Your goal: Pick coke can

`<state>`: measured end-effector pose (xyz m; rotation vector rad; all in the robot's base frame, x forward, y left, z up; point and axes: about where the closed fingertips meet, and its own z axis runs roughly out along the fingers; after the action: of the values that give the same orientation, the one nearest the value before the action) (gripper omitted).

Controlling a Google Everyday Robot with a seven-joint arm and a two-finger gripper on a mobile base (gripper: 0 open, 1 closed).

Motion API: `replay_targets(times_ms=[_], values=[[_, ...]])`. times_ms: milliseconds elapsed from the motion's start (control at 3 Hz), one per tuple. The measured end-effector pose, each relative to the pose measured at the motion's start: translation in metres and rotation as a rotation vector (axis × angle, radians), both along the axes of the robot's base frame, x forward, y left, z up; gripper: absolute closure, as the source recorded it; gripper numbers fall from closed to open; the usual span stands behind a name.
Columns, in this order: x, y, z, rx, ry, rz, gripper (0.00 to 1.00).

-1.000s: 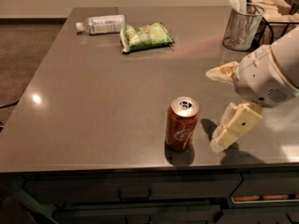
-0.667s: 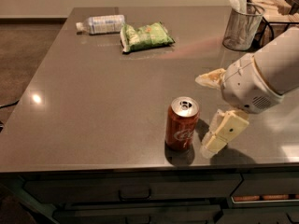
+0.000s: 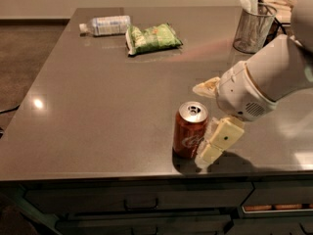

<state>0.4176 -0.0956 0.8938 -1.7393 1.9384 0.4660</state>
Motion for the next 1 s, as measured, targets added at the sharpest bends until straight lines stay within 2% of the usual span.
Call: replay_targets(times_ms=[333, 1000], values=[[0.002, 0.006, 0.002, 0.018, 0.021, -0.021, 0.18], [-0.003, 0.017, 0.008, 0.065, 0.063, -0.055, 0.64]])
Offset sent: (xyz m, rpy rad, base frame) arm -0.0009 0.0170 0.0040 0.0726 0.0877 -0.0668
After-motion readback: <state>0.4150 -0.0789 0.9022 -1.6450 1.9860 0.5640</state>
